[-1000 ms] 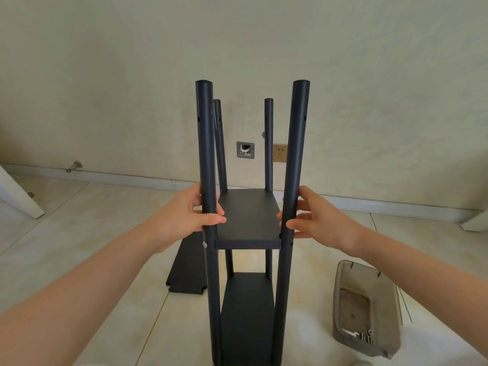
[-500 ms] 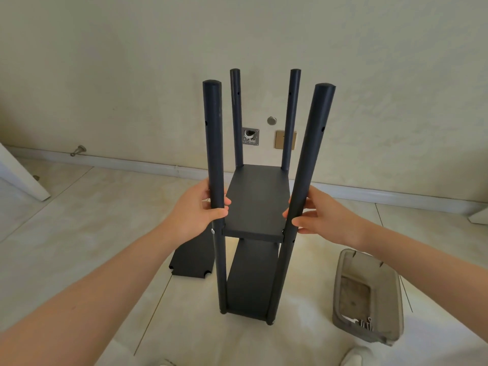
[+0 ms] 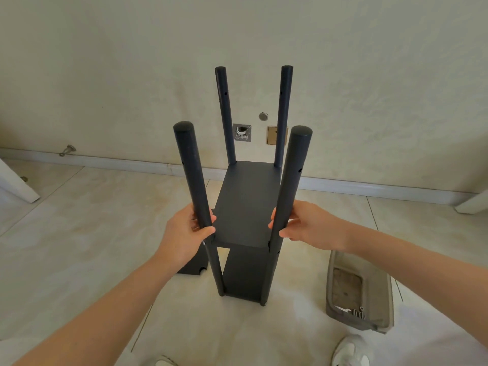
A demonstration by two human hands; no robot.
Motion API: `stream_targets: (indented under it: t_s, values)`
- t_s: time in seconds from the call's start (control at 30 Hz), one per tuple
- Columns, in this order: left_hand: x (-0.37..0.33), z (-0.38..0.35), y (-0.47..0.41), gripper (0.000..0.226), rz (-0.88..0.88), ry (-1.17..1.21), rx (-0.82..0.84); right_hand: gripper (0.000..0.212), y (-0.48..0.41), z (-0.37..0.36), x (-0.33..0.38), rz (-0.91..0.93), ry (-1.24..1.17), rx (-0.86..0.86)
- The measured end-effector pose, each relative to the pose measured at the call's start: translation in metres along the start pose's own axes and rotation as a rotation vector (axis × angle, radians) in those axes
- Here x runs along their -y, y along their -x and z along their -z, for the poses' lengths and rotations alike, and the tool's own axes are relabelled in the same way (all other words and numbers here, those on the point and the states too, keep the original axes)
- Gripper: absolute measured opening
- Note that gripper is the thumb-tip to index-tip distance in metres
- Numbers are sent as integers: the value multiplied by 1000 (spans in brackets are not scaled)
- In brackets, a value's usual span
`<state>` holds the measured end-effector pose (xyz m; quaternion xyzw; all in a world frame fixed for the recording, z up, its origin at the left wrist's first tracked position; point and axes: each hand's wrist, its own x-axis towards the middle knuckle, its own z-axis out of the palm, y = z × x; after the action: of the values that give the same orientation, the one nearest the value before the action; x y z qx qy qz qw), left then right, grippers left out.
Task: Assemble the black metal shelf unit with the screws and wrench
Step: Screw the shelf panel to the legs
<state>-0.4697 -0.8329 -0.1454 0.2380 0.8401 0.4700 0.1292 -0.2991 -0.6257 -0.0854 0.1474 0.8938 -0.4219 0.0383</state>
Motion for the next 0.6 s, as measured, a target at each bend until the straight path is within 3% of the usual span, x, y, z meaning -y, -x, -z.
stream_targets:
  t_s: [0.2, 0.33, 0.4, 0.5, 0.6]
  values:
    - [-3, -7, 17, 30, 22, 28, -111, 24, 2, 1, -3, -5, -17, -12]
    - [9, -13, 39, 5, 248, 98, -178, 23, 3, 5, -2, 17, -21, -28]
    - [13, -22, 53, 16, 294, 38, -94, 27, 4, 7, 0, 27, -26, -24]
    - [5, -41, 71, 25, 143, -91, 45, 26, 6, 7, 2, 32, -7, -20]
    - [-1, -64, 70, 9, -204, -322, 124, 20, 6, 8, 3, 35, 30, -25]
